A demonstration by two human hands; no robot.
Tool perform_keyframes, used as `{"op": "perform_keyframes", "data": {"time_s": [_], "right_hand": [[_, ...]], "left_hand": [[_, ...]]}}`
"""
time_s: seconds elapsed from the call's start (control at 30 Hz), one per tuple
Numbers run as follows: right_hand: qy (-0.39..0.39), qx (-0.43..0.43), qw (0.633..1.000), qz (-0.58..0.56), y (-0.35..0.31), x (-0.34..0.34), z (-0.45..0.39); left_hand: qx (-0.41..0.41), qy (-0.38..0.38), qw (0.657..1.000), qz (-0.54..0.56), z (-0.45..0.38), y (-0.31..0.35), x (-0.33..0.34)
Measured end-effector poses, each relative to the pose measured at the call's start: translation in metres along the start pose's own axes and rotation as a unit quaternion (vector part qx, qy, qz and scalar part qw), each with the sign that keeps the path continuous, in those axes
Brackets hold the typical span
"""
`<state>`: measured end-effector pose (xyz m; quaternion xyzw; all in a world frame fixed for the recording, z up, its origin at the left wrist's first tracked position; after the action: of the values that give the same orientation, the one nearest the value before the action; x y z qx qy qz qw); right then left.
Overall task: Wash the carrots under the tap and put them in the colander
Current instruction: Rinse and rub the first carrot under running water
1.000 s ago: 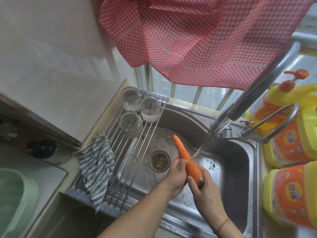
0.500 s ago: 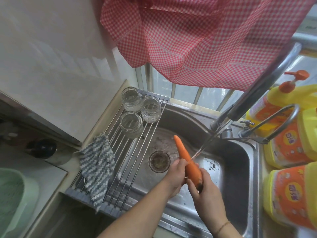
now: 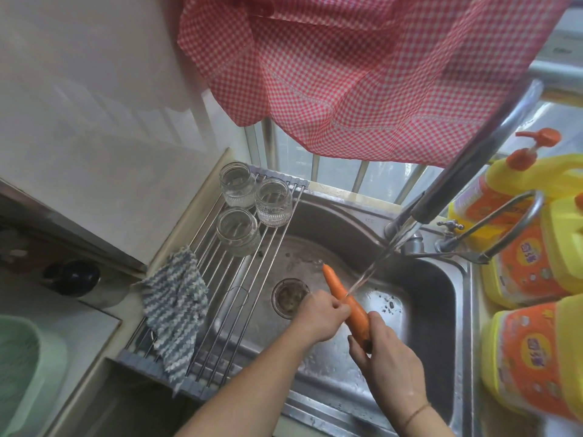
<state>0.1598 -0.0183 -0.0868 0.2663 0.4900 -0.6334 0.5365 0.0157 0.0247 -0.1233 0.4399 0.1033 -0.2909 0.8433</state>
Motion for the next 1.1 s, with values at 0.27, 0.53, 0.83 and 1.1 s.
{"op": "perform_keyframes", "data": {"time_s": [0.27,0.53,0.83,1.1], "right_hand": [[0.005,0.018,0.989,-0.148,0.0,-0.006,0.001],[0.009,-0.007,0.987,-0.157,-0.003,-0.007,0.002],[0.005,0.003,0.99,-0.14,-0.001,-0.011,0.002],[0.003,-0.007,0.994,-0.111,-0.002,-0.013,0.002]], "left_hand": [[0.056,0.016,0.975,0.214,0.003,-0.012,0.013],[0.088,0.033,0.961,0.261,0.003,-0.019,0.016],[0.086,0.014,0.969,0.229,0.005,-0.015,0.014],[0.058,-0.049,0.954,0.289,0.002,-0.02,0.018]]}}
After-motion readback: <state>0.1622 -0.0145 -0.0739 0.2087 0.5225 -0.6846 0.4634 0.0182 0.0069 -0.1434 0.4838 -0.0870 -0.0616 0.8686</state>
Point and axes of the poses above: each hand's wrist, its own z-axis away from the middle knuckle, its own x-axis out of the palm, y = z × x, the point moved 4 cm from there along -z, towards the middle knuckle, and after that the axes turned 8 degrees about -y, right-handed, at the moved point
